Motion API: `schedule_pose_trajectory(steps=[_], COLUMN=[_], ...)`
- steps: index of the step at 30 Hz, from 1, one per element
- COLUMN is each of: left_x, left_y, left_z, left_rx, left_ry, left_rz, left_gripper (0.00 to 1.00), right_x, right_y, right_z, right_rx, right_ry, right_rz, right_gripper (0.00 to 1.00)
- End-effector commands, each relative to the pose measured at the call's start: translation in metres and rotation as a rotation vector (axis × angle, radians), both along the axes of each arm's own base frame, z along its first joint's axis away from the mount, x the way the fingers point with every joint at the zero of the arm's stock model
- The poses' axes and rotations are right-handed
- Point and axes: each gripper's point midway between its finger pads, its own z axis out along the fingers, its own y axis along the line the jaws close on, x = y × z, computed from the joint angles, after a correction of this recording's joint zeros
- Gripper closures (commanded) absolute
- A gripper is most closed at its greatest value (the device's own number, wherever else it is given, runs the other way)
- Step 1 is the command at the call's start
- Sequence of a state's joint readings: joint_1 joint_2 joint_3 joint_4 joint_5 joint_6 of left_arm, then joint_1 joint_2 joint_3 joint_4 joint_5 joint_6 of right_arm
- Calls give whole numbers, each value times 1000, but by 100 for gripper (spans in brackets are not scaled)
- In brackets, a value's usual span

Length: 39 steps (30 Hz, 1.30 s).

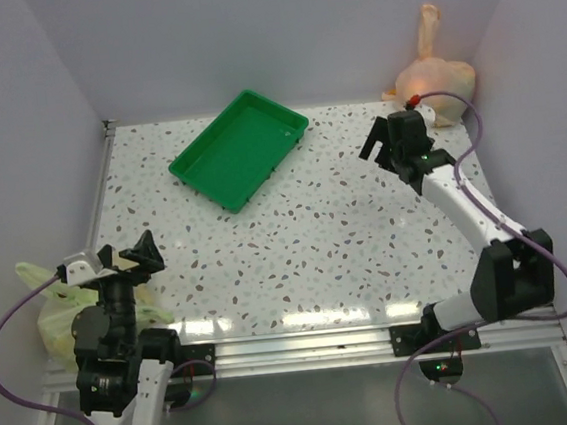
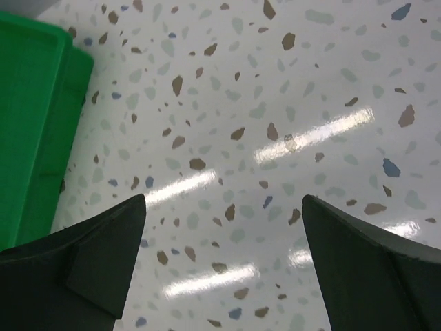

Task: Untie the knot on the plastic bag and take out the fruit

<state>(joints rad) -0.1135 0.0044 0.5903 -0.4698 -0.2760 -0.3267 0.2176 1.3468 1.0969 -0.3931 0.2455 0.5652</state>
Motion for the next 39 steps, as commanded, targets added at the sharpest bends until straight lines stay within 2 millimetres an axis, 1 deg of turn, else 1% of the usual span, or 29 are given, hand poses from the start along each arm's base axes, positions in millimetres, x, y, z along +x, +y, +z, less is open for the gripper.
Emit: schedule_pose_trajectory(steps=[1, 2, 3, 5, 6, 7, 9, 14, 15, 16, 18, 19, 20, 22, 23, 24, 25, 26, 27, 29, 30, 31, 32, 33, 35, 36, 37, 38, 39], left_x=[6, 7, 7, 9, 9, 10, 12, 17, 17, 17, 19, 20, 20, 21, 22, 21, 21, 21, 21, 21, 21, 21, 20, 19, 18, 17, 16, 16, 15], left_y=[-2, -3, -3, -4, -5, -6, -7, -9, -9, -9, -9, -9, -9, -10, -10, -9, -9, -9, -9, -10, -10, -10, -9, -10, -10, -10, -10, -10, -11], left_z=[3, 2, 3, 1, 1, 0, -2, -5, -4, -5, -6, -7, -7, -8, -8, -8, -8, -8, -8, -7, -7, -6, -5, -6, -4, -2, -1, -1, -1], left_rx=[0, 2, 3, 5, 8, 8, 12, 18, 19, 20, 19, 21, 23, 22, 25, 25, 25, 25, 25, 29, 29, 28, 28, 28, 27, 27, 29, 28, 30], left_ry=[-14, -11, -11, -3, 1, 3, 15, 35, 36, 39, 45, 51, 54, 57, 60, 59, 59, 59, 57, 53, 53, 50, 44, 42, 32, 26, 20, 15, 14], left_rz=[-9, -13, -15, -19, -21, -27, -31, -42, -42, -42, -43, -45, -45, -45, -46, -45, -43, -43, -41, -47, -47, -47, -47, -49, -48, -50, -51, -53, -56], left_gripper=[0, 0, 0, 0, 0, 0, 0, 0, 0, 0, 0, 0, 0, 0, 0, 0, 0, 0, 0, 0, 0, 0, 0, 0, 0, 0, 0, 0, 0], right_x=[65, 84, 102, 126, 141, 157, 186, 223, 232, 237, 248, 251, 254, 261, 264, 267, 266, 266, 265, 262, 255, 254, 247, 242, 233, 218, 213, 196, 187], right_y=[-22, -29, -40, -52, -58, -69, -80, -117, -121, -129, -138, -145, -148, -155, -156, -150, -167, -168, -165, -164, -162, -161, -160, -158, -147, -143, -133, -126, -120], right_z=[42, 17, 34, 30, 8, 26, 19, -3, 5, -15, -17, -34, -40, -45, -54, -59, -60, -60, -65, -61, -57, -51, -58, -43, -36, -30, -27, -44, -38], right_rx=[96, 75, 65, 34, -1, -5, -14, -53, -44, -62, -60, -68, -66, -51, -47, -31, -26, -20, -17, -15, -18, -13, -19, -19, 10, 17, 40, 36, 49], right_ry=[-191, -150, -205, -226, -199, -250, -264, -265, -294, -269, -281, -261, -257, -270, -264, -257, -263, -263, -248, -252, -247, -264, -242, -253, -241, -230, -228, -178, -177], right_rz=[-291, -339, -406, -469, -499, -541, -585, -696, -709, -724, -739, -750, -753, -754, -742, -713, -733, -725, -704, -691, -680, -669, -658, -641, -587, -564, -522, -493, -467], right_gripper=[1, 1, 1, 1, 1, 1, 1, 1, 1, 1, 1, 2, 4, 11, 22, 27, 33, 46, 53, 70, 87, 93, 99, 100, 100, 100, 100, 100, 100])
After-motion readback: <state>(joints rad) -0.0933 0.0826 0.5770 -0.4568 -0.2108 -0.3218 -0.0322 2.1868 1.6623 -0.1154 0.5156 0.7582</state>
